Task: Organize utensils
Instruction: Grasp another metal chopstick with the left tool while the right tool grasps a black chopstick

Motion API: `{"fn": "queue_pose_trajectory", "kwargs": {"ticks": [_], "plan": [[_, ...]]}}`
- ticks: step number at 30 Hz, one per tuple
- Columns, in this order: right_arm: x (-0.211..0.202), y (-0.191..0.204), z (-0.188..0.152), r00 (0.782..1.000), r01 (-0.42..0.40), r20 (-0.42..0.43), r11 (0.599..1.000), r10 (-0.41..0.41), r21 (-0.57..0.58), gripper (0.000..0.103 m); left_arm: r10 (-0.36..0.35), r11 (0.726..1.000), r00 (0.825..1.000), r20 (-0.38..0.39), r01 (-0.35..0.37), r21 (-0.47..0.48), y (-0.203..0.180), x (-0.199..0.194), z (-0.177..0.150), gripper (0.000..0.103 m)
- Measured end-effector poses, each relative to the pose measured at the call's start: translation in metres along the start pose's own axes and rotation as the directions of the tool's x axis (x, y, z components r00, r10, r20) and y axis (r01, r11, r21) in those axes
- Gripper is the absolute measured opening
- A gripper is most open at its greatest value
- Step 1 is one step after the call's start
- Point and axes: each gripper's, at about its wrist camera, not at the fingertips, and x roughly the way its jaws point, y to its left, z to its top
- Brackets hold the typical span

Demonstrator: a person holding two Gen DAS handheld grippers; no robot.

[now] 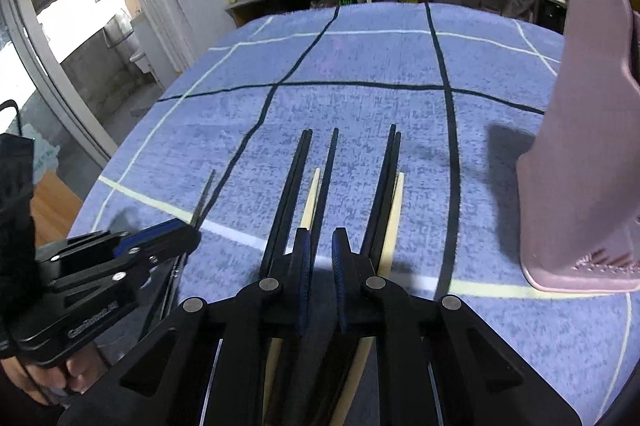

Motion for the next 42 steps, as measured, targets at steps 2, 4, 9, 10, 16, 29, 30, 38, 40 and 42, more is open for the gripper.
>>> {"fn": "queue_pose_trajectory", "kwargs": {"ticks": [2, 4, 9, 10, 16, 29, 30, 38, 40, 42], "plan": [[0.001, 0.003, -0.001, 1.000, 0.004, -0.008, 1.000, -0.004, -0.008, 0.012, -0.001, 1.000, 1.000, 0.000, 0.001, -0.002, 0.000, 0.000, 0.000, 0.010], [0.002, 0.005, 0.001, 1.000, 0.008, -0.009, 1.000, -0.008, -0.013, 0.012, -0.005, 1.000, 1.000, 0.001, 0.005, -0.007, 0.000, 0.000, 0.001, 0.010], [0.003, 0.001, 0.004, 0.999, 0.040, -0.020, 0.999, -0.040, -0.008, 0.012, -0.009, 1.000, 1.000, -0.005, 0.009, -0.013, 0.001, 0.001, 0.002, 0.010], [0.003, 0.001, 0.004, 0.999, 0.042, -0.022, 0.999, -0.042, -0.006, 0.012, -0.011, 1.000, 1.000, -0.007, 0.011, -0.016, 0.002, 0.001, 0.003, 0.010], [0.010, 0.002, 0.013, 0.998, 0.054, -0.031, 0.999, -0.054, -0.008, 0.012, -0.022, 0.999, 1.000, -0.018, 0.021, -0.040, 0.005, 0.003, 0.007, 0.010], [0.019, 0.005, 0.022, 0.996, 0.083, -0.040, 0.996, -0.084, -0.026, 0.008, 0.027, 0.999, 0.998, -0.058, -0.029, -0.035, -0.002, 0.014, 0.020, 0.010], [0.019, 0.005, 0.023, 0.996, 0.081, -0.040, 0.996, -0.082, -0.026, 0.007, 0.036, 0.999, 0.998, -0.058, -0.038, -0.027, -0.004, 0.015, 0.020, 0.010], [-0.002, 0.009, 0.026, 0.999, 0.049, 0.005, 0.999, -0.049, -0.018, 0.007, 0.021, 0.999, 0.999, -0.040, -0.022, -0.037, -0.003, 0.007, 0.025, 0.006], [-0.014, 0.011, 0.028, 0.999, 0.039, 0.028, 0.999, -0.039, -0.018, 0.007, 0.007, 0.999, 1.000, -0.022, -0.008, -0.035, -0.004, -0.001, 0.027, 0.005], [-0.029, 0.013, 0.029, 0.998, 0.032, 0.058, 0.999, -0.031, -0.019, 0.006, 0.001, 1.000, 1.000, -0.002, -0.001, -0.029, -0.006, -0.012, 0.030, 0.005]]}}
